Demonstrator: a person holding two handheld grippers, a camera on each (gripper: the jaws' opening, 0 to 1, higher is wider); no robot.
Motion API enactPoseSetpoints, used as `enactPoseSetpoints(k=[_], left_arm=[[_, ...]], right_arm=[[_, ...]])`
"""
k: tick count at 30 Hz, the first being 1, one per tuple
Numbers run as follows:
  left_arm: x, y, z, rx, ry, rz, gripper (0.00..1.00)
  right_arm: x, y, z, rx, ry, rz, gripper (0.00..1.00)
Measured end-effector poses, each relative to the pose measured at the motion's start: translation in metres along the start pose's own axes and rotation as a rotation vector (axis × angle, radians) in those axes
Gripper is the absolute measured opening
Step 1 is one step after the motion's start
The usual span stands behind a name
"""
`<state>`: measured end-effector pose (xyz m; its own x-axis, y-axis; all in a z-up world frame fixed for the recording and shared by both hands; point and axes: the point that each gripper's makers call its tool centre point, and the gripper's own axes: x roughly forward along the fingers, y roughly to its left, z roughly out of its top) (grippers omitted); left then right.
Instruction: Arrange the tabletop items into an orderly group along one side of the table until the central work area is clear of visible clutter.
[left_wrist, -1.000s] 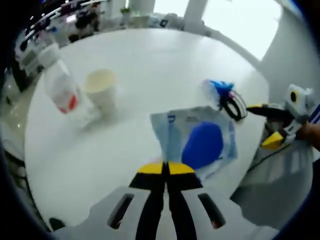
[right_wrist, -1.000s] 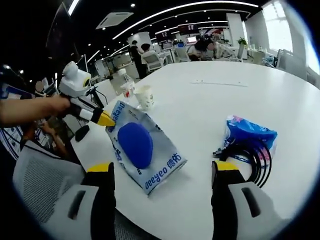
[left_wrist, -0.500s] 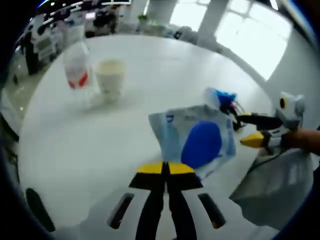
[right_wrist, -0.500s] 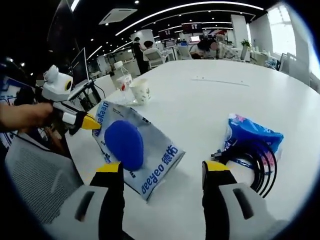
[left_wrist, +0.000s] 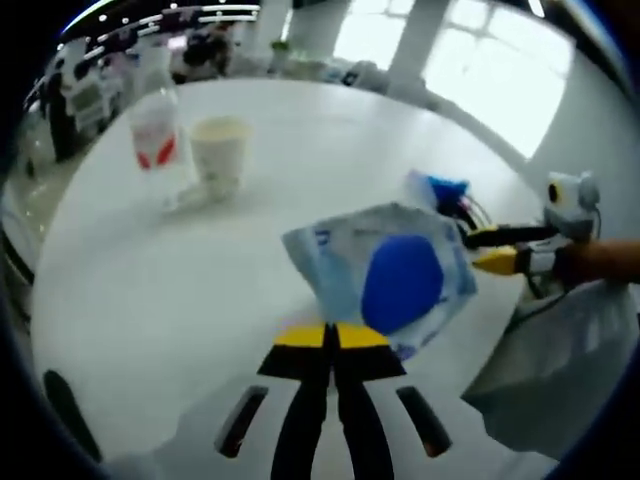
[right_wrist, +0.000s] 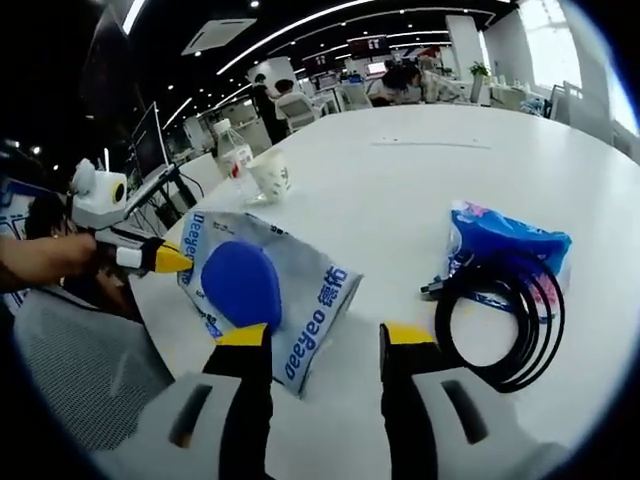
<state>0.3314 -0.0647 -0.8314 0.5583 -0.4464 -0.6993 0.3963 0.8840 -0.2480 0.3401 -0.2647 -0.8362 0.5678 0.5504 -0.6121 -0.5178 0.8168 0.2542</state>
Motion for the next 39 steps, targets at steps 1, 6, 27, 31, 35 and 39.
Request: enactPoseSetpoints(k=[1, 6, 27, 31, 35, 39], left_arm=[[0.000, -0.001, -0.001, 0.013, 0.002, -0.002, 0.00], [0.001, -0.002, 0.001, 0.059, -0.005, -0.003, 0.00], [0.004, -0.004, -0.002, 0.076, -0.041, -0.053, 0.00], [0.005, -0.004, -0.004, 0.069, -0.033, -0.050, 0.00], [0.005, -0.003, -0.005, 0.053, -0.030, -0.050, 0.00], [0.005, -0.004, -0.005, 0.048, -0.029, -0.052, 0.00]], right_arm=[[0.001, -0.001, 0.000, 0.011, -0.001, -0.003, 0.39], [0.008, -0.001, -0.003, 0.063, -0.002, -0.008, 0.37], [0.017, 0.008, -0.020, 0.122, 0.040, 0.028, 0.16], [0.016, 0.009, -0.019, 0.089, 0.044, 0.023, 0.08], [0.015, 0.012, -0.015, 0.078, 0.040, 0.024, 0.05], [0.014, 0.010, -0.011, 0.060, 0.028, 0.014, 0.03]])
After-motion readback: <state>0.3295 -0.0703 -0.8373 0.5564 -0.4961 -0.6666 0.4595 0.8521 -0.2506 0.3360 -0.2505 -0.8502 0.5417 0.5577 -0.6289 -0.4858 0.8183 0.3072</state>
